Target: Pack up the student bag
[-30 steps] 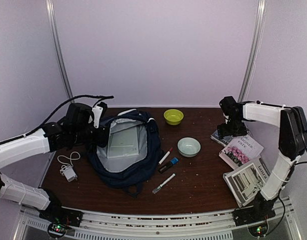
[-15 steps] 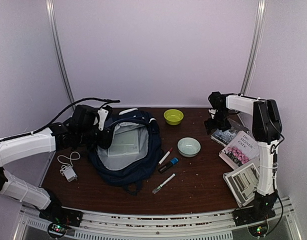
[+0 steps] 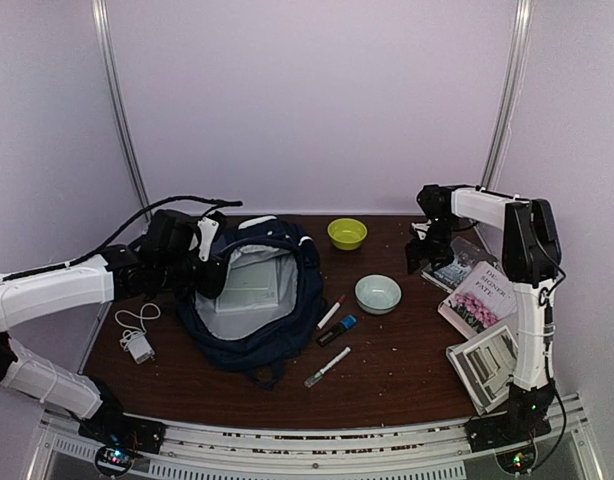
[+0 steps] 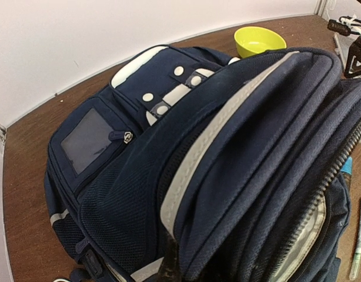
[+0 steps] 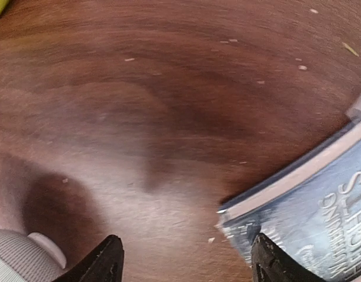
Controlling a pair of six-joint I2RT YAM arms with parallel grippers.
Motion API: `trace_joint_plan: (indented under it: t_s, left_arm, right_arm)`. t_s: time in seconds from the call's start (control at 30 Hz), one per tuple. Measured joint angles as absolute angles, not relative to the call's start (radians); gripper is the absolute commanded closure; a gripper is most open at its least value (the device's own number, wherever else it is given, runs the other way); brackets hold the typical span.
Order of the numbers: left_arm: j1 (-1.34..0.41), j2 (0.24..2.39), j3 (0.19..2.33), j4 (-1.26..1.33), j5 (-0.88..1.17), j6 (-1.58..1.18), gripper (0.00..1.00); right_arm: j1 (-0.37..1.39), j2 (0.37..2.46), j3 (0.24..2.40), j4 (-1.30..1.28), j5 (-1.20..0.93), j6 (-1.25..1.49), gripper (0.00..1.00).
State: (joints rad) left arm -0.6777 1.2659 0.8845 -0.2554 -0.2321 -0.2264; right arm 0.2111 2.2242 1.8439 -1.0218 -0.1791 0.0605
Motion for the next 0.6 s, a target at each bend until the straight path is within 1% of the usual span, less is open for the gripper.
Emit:
trace_joint_plan:
  t_s: [0.03, 0.1, 0.2, 0.23, 0.27, 0.3, 0.47, 0.53, 0.6]
  left_arm:
    - [-0.677, 1.268, 0.888, -0.255, -0.232, -0.226, 1.0]
    - [-0.677, 1.269, 0.89, -0.255, -0.233, -0.226, 1.0]
    - [-0.676, 1.267, 0.89, -0.256, -0.236, -0.226, 1.0]
    - [-0.676, 1.266, 0.89, -0.256, -0.238, -0.226, 1.0]
    - [-0.676, 1.266, 0.89, -0.256, -0.24, -0.226, 1.0]
    - [-0.676, 1.264, 0.89, -0.256, -0.242, -0.226, 1.0]
    - [-0.675, 1.262, 0.89, -0.255, -0.246, -0.226, 1.0]
    - [-0.675, 1.262, 0.89, -0.255, -0.246, -0.225, 1.0]
    - [-0.675, 1.262, 0.89, -0.256, -0.246, -0.223, 1.0]
  right_arm:
    - [0.212, 2.215, 1.835, -1.014, -0.2, 0.063, 0.16]
    - [0.213, 2.186, 1.804, -0.995, -0.193, 0.074, 0.1]
    - [0.179, 2.107, 1.748, -0.966, -0.123, 0.088, 0.07]
    - [0.152, 2.084, 1.742, -0.963, -0.101, 0.094, 0.07]
    - [0.12, 2.067, 1.742, -0.957, -0.084, 0.099, 0.03]
    - [0.078, 2.052, 1.743, -0.948, -0.066, 0.103, 0.02]
    - [-0.109, 2.043, 1.716, -0.925, 0.007, 0.118, 0.01]
    - [-0.127, 2.043, 1.682, -0.924, 0.023, 0.121, 0.01]
    - [-0.117, 2.049, 1.655, -0.925, 0.025, 0.125, 0.04]
